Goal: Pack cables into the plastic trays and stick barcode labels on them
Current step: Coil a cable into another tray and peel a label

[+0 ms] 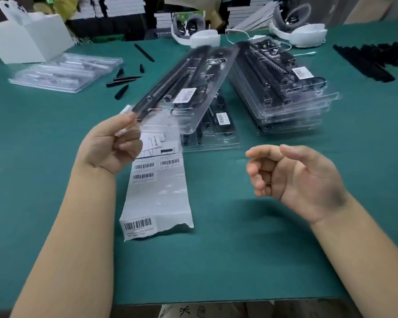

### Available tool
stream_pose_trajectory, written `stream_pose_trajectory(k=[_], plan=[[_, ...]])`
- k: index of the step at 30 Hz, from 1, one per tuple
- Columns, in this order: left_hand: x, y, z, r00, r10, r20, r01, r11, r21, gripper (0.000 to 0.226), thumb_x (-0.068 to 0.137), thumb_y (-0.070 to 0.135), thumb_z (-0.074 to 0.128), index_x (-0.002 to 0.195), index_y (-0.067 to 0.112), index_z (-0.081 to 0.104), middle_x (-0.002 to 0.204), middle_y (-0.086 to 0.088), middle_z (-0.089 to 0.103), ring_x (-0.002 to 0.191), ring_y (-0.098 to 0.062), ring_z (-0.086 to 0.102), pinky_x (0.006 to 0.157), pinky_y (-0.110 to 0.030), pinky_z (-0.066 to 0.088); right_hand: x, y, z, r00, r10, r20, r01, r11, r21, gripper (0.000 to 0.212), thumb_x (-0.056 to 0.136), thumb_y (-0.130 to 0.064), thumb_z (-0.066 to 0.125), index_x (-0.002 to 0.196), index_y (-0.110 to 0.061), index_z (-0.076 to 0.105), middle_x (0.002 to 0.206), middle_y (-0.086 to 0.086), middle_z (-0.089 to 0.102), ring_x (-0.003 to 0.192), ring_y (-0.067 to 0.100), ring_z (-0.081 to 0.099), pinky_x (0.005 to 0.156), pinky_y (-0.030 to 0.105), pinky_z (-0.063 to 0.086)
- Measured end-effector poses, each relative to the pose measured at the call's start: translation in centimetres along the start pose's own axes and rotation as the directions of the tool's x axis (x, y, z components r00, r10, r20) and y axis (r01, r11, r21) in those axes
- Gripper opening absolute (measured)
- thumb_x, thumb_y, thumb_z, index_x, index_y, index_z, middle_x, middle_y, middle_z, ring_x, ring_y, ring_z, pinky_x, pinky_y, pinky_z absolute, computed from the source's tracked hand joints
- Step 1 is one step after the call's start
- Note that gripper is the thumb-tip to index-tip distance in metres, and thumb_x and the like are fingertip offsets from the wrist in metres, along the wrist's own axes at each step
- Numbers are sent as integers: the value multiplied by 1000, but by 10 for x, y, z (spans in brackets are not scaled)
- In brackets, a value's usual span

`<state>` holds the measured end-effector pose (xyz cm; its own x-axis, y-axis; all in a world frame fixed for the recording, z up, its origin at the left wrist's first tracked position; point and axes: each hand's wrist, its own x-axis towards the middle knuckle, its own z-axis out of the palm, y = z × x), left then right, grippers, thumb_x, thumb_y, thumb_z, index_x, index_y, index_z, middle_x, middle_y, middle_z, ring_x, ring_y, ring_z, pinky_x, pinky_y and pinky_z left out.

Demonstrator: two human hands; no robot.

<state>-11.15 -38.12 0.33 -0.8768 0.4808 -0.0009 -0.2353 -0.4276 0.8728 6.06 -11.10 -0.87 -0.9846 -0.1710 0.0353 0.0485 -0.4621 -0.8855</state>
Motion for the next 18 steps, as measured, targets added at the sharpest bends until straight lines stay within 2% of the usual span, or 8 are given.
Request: stream_pose_trajectory(k=[3,7,8,11,13,16,17,18], plan=[[6,-12,26,999,-34,-3,34,989,142,13,80,11,56,87,20,64,55,13,53,36,-1,29,35,-8,25,0,1,3,1000,14,5,-14,1000,-12,52,54,-49,78,92,-13,74,78,7,65,61,16,56,56,27,50],[17,-35,52,996,-58,-63,68,983,173,34,83,7,63,114,19,58,70,10,59,40,-1,34,37,-11,30,1,2,6,999,28,21,-27,999,-28,51,55,-49,77,92,-13,74,79,7,65,61,16,56,57,26,49],[19,-41,57,996,-31,-86,55,956,289,34,86,8,64,115,23,59,71,11,61,44,-1,41,40,-13,34,1,2,6,999,26,29,-25,999,-35,51,57,-48,76,92,-13,74,79,7,65,62,16,56,57,27,49],[28,-59,68,970,156,-188,30,687,726,56,84,27,73,134,21,50,80,12,68,80,-11,62,63,-24,50,1,3,4,999,25,32,-23,999,-46,50,59,-48,75,94,-12,73,80,7,65,62,16,56,57,27,50],[31,-66,70,948,252,-196,32,537,843,75,81,41,73,142,10,42,71,11,66,84,-13,61,80,-31,47,1,4,3,999,28,30,-26,998,-50,49,60,-48,74,94,-13,73,80,7,65,63,16,56,58,27,50],[32,-72,65,950,257,-175,82,336,938,49,81,53,67,111,15,59,85,-6,69,90,-22,62,70,-30,43,1,3,5,999,35,-13,-35,998,-60,33,70,-38,68,91,-14,73,78,6,64,61,16,56,56,26,49],[32,-73,64,951,249,-182,98,316,944,43,81,55,65,107,21,58,89,-6,69,91,-22,60,67,-30,40,3,4,6,997,34,-70,-39,996,-78,27,74,-33,62,88,-14,73,76,5,64,61,16,56,55,26,49],[32,-75,63,950,250,-185,104,307,946,52,82,56,64,117,19,58,92,-5,68,93,-21,58,68,-30,37,4,6,8,988,17,-152,-38,991,-130,24,75,-29,56,87,-15,72,75,3,65,61,15,57,54,25,49]])
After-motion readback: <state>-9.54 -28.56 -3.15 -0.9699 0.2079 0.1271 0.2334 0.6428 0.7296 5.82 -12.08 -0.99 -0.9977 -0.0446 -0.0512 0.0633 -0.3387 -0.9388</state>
